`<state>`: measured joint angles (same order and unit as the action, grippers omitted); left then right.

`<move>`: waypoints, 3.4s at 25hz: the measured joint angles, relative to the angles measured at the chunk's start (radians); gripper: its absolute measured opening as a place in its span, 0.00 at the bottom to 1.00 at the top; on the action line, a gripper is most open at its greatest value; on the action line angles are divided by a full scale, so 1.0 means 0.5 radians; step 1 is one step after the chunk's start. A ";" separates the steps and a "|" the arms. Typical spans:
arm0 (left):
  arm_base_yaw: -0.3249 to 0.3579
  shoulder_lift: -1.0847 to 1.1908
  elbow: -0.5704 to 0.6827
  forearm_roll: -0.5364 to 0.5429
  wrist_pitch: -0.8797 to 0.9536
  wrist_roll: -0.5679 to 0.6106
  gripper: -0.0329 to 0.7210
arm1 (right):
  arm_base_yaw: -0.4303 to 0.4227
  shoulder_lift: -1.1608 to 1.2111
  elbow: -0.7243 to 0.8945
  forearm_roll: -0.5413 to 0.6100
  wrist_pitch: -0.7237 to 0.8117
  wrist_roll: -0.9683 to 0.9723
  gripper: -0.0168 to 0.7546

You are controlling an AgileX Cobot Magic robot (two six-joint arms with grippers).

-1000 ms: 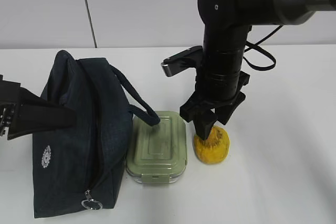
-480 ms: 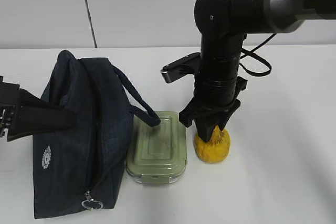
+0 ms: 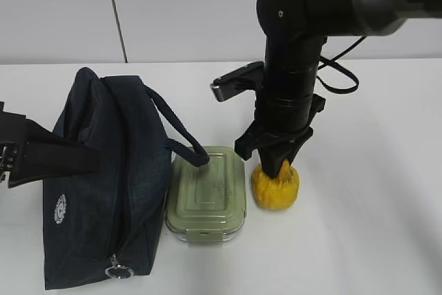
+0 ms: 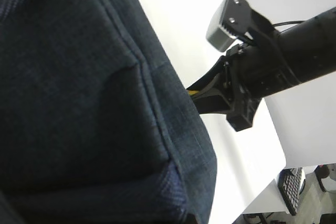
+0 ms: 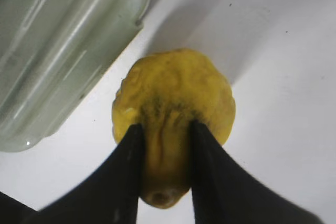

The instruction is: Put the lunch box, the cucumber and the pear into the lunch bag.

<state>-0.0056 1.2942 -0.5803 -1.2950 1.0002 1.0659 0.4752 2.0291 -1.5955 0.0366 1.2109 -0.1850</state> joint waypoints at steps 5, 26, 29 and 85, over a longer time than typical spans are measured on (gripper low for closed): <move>0.000 0.000 -0.006 0.007 0.000 0.000 0.02 | 0.000 -0.268 -0.005 0.016 0.013 0.000 0.28; 0.000 0.000 -0.006 0.018 0.002 0.000 0.02 | 0.001 -0.331 -0.005 1.618 -0.481 -0.904 0.28; 0.000 0.000 -0.006 0.018 0.032 0.000 0.02 | 0.001 -0.214 -0.005 1.605 -0.556 -0.926 0.28; 0.000 -0.105 -0.006 -0.026 0.073 0.000 0.02 | -0.056 -1.448 1.125 1.030 -0.553 -0.229 0.55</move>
<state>-0.0056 1.2419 -0.5836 -1.3082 1.0369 1.0659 0.4472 1.3050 -1.0329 0.5514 0.9343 -0.2994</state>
